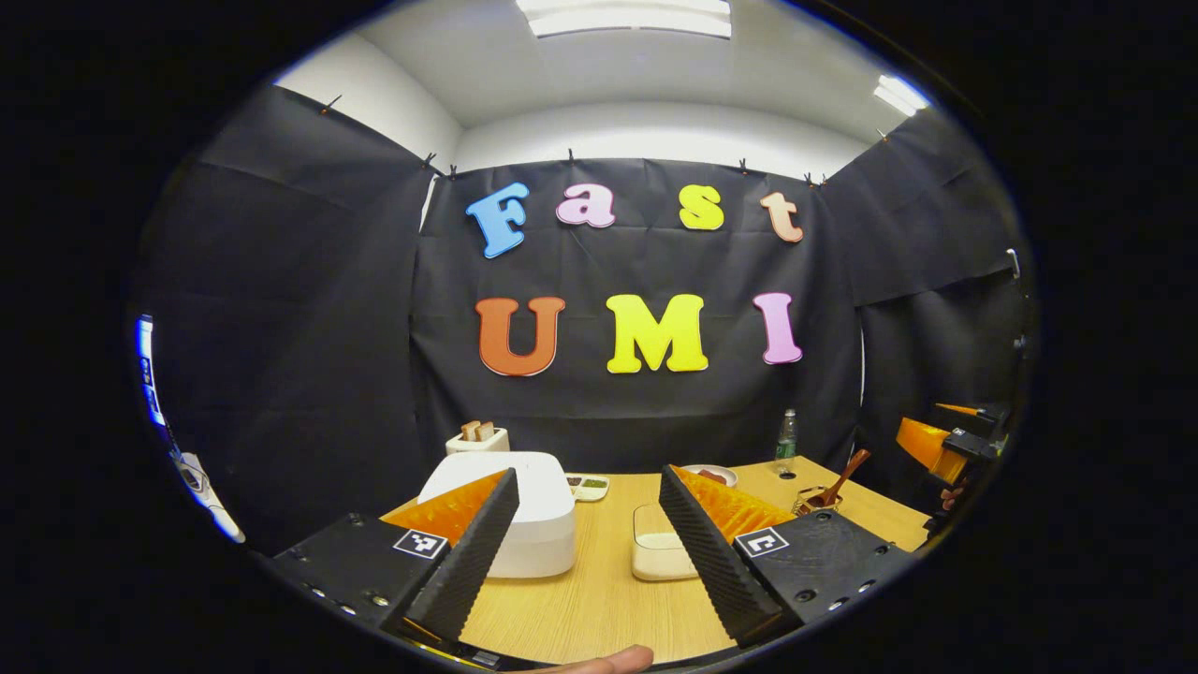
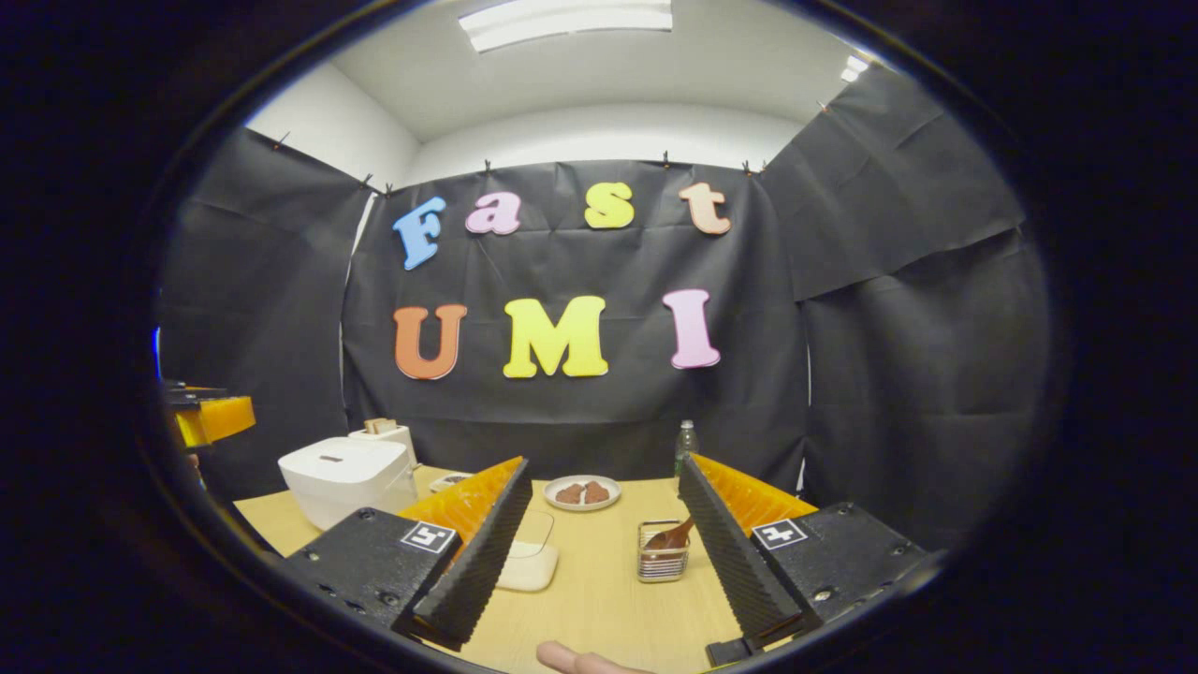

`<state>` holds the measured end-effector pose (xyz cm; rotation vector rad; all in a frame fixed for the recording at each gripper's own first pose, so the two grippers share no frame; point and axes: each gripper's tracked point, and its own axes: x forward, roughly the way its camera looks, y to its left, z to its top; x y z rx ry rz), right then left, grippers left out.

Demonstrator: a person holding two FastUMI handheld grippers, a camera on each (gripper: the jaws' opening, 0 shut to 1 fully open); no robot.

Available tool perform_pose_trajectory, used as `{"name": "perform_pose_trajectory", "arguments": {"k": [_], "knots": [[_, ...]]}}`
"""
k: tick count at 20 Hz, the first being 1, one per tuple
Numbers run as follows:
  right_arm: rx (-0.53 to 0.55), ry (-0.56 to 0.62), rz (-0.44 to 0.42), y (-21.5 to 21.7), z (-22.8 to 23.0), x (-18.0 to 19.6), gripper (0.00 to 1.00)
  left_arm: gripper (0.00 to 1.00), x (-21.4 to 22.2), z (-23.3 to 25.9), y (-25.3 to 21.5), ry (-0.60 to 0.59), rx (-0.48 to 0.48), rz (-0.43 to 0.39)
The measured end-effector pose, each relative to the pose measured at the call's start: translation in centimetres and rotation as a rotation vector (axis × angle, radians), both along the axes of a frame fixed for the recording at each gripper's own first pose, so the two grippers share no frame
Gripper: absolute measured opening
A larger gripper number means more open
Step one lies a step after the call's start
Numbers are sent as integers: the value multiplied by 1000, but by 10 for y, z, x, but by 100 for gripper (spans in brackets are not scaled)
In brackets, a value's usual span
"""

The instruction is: Close the left gripper, press the button to open the rice cooker; take a wooden spoon from the chopstick holder with the right hand, scoop a spoonful of rice and pour it into the rice cooker, then put the wooden spoon back into the chopstick holder.

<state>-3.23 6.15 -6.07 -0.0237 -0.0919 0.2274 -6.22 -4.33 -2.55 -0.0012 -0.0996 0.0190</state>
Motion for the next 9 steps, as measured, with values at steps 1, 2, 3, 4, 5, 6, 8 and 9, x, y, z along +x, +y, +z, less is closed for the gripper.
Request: {"name": "perform_pose_trajectory", "arguments": {"k": [1,2,3,4,5,6,8,9], "knots": [[-2,-1,0,0,-1,-1,99,96,0,2,2,-8,2,0],[-4,-3,2,1,0,-2,98,96,-1,3,3,-16,8,3],[-7,-4,3,2,0,-2,97,96,-1,2,3,-15,13,3],[-9,-4,5,3,1,-3,96,95,-1,0,4,-10,16,1],[-11,-5,6,4,0,-2,96,95,1,-2,3,-6,17,-2],[-15,-5,7,5,0,-2,96,95,2,-3,2,-2,19,-5],[-21,-6,7,6,-1,-2,96,96,1,-2,3,-5,22,-3],[-21,-7,6,6,-1,-2,96,96,0,-2,2,-7,21,-3]]}}
